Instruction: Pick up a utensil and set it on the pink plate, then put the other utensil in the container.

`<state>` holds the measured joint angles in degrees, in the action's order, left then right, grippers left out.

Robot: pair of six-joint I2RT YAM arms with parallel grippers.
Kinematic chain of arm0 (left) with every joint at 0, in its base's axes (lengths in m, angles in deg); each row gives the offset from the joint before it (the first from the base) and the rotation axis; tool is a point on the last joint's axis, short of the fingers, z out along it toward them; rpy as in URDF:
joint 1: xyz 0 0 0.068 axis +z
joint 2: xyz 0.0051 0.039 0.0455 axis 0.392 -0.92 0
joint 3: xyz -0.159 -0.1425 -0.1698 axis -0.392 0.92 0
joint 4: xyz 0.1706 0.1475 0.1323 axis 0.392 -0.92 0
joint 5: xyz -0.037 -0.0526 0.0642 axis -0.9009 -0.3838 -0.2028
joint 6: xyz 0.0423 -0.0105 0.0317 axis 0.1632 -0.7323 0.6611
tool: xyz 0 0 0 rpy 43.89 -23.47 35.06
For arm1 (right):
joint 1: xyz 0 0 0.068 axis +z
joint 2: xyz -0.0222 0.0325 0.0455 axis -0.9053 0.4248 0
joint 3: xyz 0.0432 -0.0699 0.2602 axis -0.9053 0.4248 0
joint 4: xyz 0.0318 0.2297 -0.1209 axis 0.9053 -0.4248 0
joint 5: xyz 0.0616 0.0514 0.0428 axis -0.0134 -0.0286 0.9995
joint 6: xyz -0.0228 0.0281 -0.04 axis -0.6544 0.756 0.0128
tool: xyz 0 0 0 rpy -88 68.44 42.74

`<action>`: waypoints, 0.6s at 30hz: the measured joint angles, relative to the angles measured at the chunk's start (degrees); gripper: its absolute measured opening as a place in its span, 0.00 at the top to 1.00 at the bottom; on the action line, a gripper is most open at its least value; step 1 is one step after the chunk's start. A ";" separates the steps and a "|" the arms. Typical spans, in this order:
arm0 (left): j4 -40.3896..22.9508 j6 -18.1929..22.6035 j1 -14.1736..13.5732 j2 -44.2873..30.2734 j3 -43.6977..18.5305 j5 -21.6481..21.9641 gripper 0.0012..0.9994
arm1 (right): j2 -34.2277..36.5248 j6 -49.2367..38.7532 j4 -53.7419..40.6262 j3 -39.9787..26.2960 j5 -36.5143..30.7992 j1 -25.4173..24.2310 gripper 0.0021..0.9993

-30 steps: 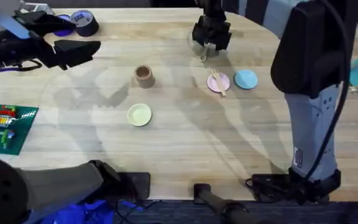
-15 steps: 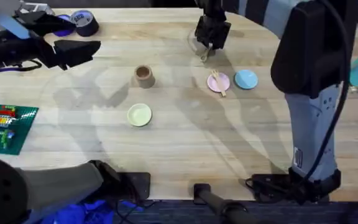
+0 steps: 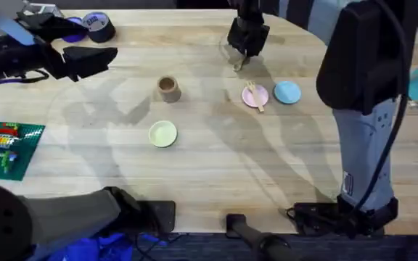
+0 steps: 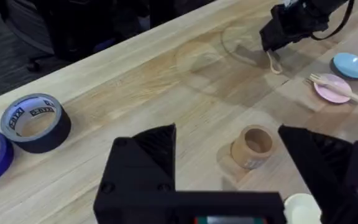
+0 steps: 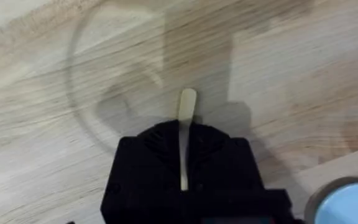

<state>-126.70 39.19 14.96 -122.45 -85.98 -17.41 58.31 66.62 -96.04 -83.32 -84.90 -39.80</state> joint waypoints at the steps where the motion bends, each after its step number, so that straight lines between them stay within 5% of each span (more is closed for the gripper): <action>1: 0.00 0.00 -0.01 0.00 0.00 0.00 0.01 | 0.00 -0.01 0.05 0.00 -0.01 0.00 0.96; 12: -0.02 0.00 -0.01 0.00 0.00 0.00 0.01 | 0.53 -4.91 6.94 -0.06 1.19 0.04 0.97; 18: 0.00 0.00 -0.01 0.00 0.00 0.00 0.01 | 2.55 -13.80 5.84 -6.29 1.98 0.07 0.97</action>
<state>-126.70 39.19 14.94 -122.45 -85.98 -17.41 60.86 52.82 -90.20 -89.61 -82.92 -39.74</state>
